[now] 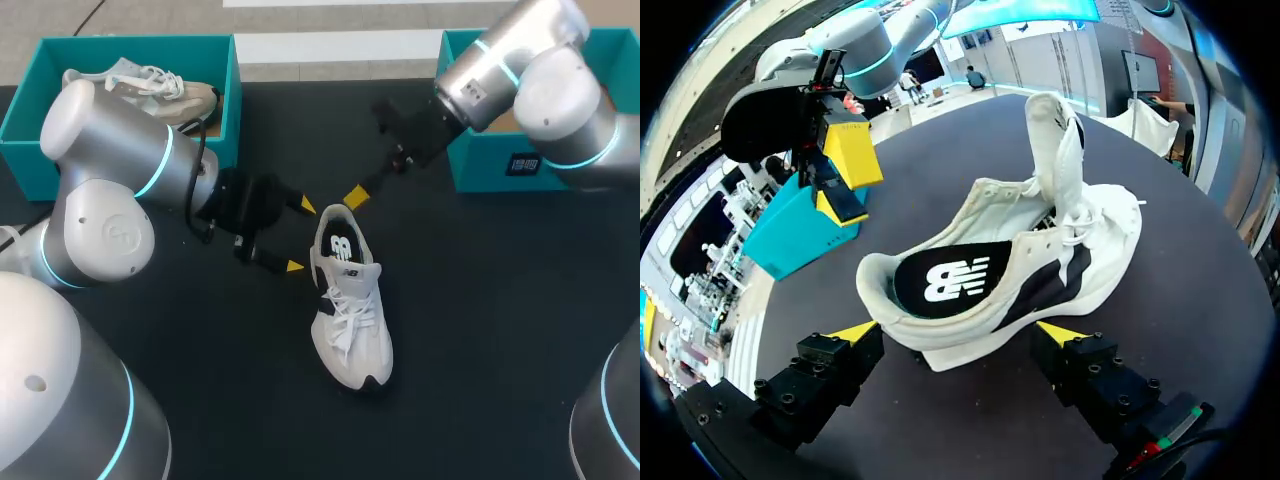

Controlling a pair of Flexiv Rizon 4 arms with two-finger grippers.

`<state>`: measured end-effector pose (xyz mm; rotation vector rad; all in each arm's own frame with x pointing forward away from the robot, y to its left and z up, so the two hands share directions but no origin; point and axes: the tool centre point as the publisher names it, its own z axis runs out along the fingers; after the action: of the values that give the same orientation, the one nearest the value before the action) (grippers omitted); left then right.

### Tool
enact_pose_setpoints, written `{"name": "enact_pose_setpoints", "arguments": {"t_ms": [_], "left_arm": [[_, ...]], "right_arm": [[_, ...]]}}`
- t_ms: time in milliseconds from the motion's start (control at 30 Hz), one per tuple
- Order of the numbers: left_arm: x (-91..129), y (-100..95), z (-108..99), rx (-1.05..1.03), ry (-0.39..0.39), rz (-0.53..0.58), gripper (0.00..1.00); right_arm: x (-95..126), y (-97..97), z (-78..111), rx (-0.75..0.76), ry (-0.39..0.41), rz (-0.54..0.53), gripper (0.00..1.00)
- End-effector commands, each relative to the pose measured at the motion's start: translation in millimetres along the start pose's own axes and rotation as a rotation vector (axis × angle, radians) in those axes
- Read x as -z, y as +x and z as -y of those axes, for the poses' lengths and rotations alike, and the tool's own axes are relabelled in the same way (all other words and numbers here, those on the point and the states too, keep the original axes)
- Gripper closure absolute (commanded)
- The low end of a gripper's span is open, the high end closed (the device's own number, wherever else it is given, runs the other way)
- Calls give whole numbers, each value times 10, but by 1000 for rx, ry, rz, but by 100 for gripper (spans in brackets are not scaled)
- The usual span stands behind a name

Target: Take the shoe out of the shoebox, open the shoe tongue, remove and reinsert the insole, then place the shoe into the shoebox

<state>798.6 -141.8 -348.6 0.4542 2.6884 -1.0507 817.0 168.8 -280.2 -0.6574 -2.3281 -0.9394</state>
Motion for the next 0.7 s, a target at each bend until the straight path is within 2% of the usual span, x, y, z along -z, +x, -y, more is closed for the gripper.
{"name": "enact_pose_setpoints", "arguments": {"t_ms": [33,100,133,200,233,300,367,400,700], "left_arm": [[-8,3,6,0,-3,0,0],[-8,3,6,0,-3,0,0],[-8,3,6,0,-3,0,0],[-8,3,6,0,-3,0,0],[-8,3,6,0,-3,0,0],[-8,3,6,0,-3,0,0],[-8,3,6,0,-3,0,0],[-8,3,6,0,-3,0,0],[-8,3,6,0,-3,0,0]], "right_arm": [[242,304,205,-33,-44,116,65],[259,362,217,-51,-44,152,67],[267,390,220,-63,-50,168,71],[276,438,221,-93,-43,212,97],[277,454,220,-115,-38,229,100],[278,484,233,-163,-23,289,100],[289,503,275,-261,-10,408,100],[287,512,292,-322,59,478,100],[287,512,292,-322,59,478,100]]}}
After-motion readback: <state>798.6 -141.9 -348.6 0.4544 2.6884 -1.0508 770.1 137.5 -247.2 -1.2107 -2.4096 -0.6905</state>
